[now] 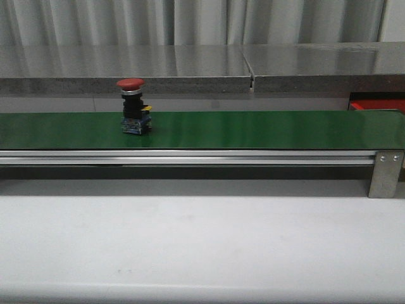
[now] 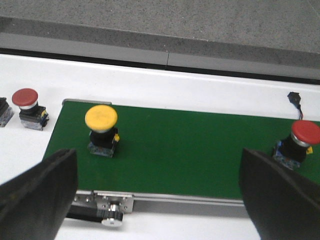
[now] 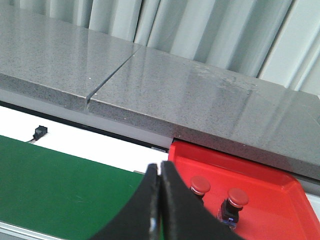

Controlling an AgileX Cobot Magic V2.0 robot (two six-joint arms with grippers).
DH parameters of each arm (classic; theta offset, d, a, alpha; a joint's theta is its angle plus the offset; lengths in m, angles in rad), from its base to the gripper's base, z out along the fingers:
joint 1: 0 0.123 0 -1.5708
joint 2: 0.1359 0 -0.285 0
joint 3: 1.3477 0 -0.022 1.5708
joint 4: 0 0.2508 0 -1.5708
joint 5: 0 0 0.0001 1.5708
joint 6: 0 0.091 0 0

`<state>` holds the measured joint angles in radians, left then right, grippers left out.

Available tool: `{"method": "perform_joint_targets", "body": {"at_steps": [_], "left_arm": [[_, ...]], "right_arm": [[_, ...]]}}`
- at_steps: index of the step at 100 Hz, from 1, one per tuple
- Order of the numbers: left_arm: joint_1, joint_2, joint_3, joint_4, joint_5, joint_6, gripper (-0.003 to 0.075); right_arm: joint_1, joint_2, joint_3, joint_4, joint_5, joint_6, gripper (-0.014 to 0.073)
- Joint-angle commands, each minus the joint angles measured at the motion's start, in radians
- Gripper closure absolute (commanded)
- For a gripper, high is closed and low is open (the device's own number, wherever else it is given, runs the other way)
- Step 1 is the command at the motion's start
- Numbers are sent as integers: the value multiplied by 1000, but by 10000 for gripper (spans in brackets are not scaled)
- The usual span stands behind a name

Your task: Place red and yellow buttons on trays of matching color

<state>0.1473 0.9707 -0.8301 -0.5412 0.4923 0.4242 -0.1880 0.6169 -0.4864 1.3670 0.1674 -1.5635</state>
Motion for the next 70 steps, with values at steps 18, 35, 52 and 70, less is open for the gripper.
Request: {"method": "perform_joint_targets", "body": {"at_steps": [18,35,52,70], "left_arm": [[-6,-271,178,-29,-65,3,432],[-6,-342,239,-29,-65,3,738],[-6,-340,252,-29,-65,3,741],[-6,-340,252,-29,-60,3,741]], "right_arm": [[0,-2,-27,42,-11,-11,662],[0,-2,-27,65,-11,-11,662],[0,-1,-27,100,-4,-11,662],[0,-1,-27,115,66,-11,570]]}}
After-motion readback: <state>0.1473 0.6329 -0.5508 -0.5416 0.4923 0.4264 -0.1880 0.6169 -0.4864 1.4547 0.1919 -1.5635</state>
